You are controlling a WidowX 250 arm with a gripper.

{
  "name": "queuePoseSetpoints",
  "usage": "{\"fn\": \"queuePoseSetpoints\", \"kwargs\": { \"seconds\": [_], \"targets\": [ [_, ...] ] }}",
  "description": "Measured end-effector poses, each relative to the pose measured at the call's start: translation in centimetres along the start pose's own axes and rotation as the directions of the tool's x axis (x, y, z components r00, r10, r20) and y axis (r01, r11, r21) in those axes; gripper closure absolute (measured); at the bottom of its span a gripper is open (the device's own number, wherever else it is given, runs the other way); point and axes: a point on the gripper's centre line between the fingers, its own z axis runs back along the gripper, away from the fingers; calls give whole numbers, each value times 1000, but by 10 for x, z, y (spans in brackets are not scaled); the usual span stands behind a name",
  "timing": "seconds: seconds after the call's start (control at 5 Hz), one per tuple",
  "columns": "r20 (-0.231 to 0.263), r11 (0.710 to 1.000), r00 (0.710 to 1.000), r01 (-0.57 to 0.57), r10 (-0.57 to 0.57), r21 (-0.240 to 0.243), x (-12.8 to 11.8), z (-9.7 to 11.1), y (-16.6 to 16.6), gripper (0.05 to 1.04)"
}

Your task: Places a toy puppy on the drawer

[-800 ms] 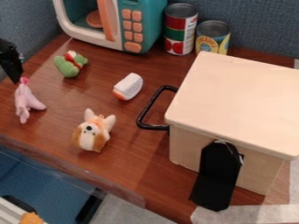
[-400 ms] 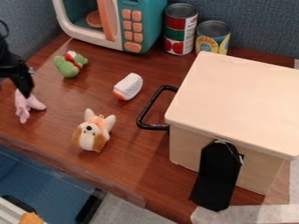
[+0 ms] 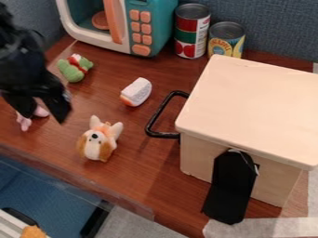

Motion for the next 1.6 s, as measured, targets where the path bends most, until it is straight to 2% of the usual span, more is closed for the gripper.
{"fn": "queuePoseSetpoints", "kwargs": {
  "seconds": [0.2, 0.4, 0.6, 0.8, 1.0, 1.2, 1.4, 1.6],
  "targets": [
    [-44, 999, 999, 19, -17, 41, 0, -21, -16, 83],
    [-86, 997, 996, 10, -4, 71, -3, -51, -29, 83],
    [-110, 996, 994, 0, 10, 95, -4, -72, -36, 83],
    [-100, 994, 995, -17, 28, 105, -2, -75, -34, 107],
    [-101, 997, 994, -33, 39, 70, -4, -74, -34, 374],
    [-42, 999, 999, -6, 8, 50, 2, -45, -39, 653],
    [16, 999, 999, 41, -42, 32, 12, -12, -54, 796],
    [89, 988, 985, 152, -149, -24, 29, 31, -104, 858]
  ]
}}
